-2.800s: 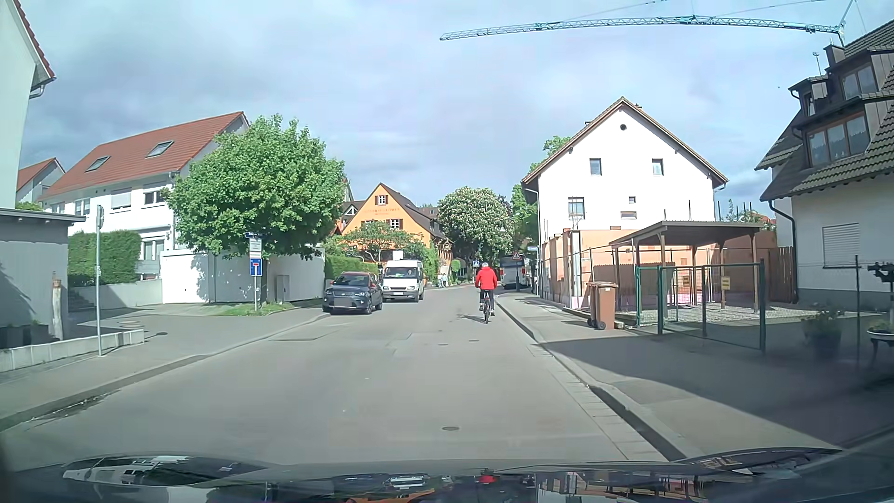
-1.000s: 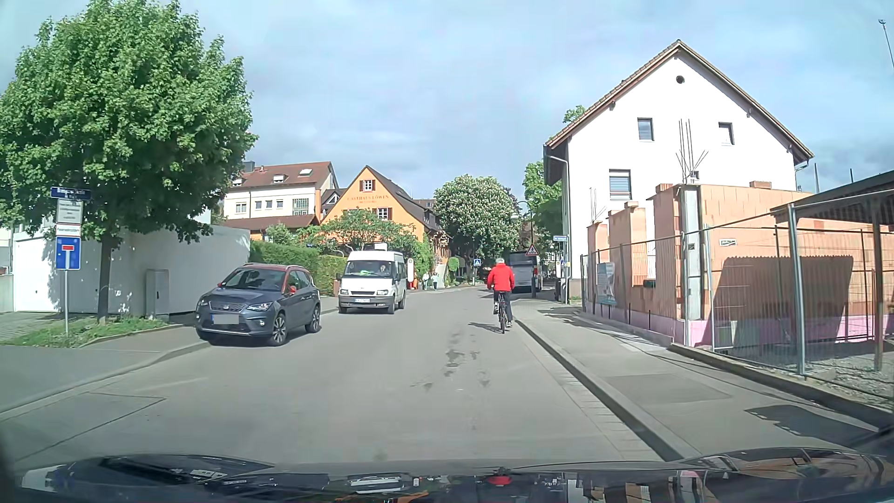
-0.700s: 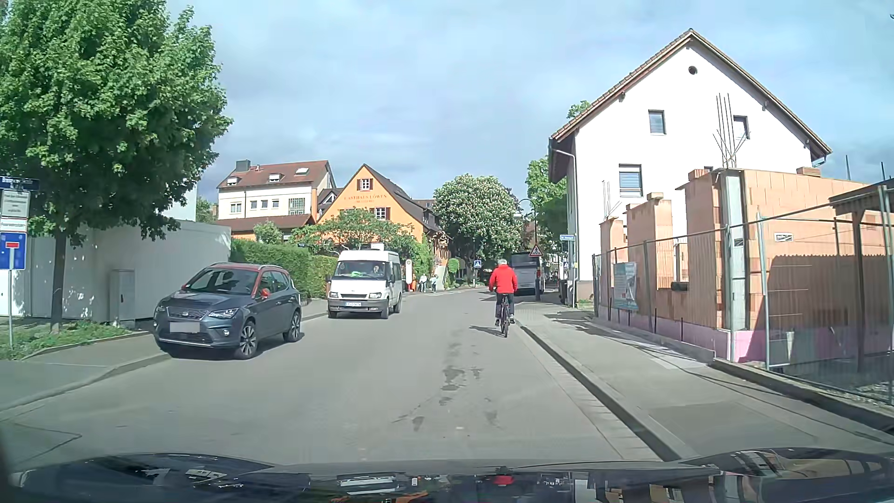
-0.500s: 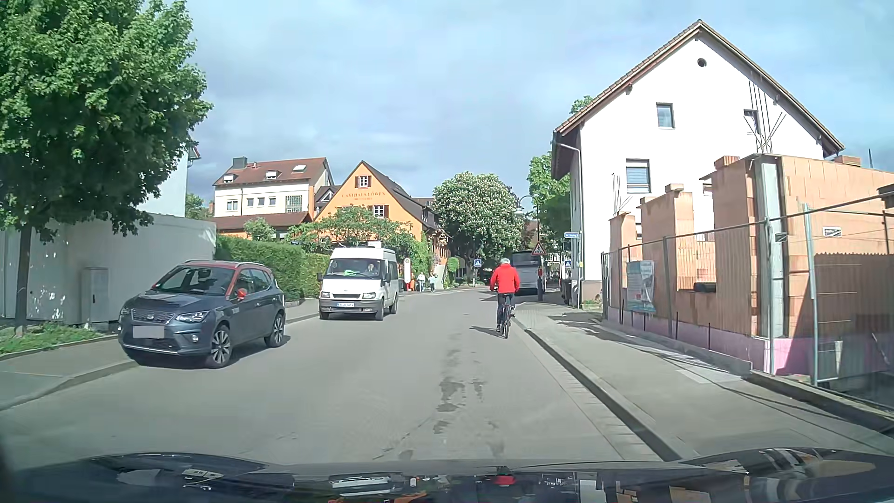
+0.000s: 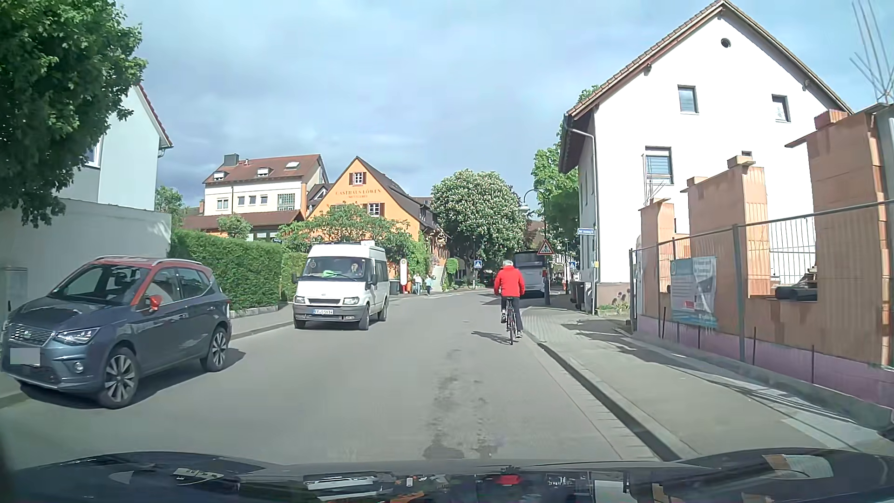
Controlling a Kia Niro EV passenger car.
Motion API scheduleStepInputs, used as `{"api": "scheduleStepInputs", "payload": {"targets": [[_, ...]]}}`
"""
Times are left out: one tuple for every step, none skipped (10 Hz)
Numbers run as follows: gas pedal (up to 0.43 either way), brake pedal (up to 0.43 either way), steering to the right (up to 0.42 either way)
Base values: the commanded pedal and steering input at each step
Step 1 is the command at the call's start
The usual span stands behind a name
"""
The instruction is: Follow the waypoints while adhering to traffic rules and regulations
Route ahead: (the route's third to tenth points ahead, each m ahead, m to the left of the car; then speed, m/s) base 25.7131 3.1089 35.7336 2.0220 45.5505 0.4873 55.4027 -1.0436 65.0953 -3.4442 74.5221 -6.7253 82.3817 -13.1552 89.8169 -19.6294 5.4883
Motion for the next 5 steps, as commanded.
{"api": "scheduleStepInputs", "payload": {"targets": [[0.02, 0.0, 0.0], [0.02, 0.0, 0.0], [0.02, 0.0, 0.0], [0.02, 0.0, 0.0], [0.02, 0.0, 0.0]]}}
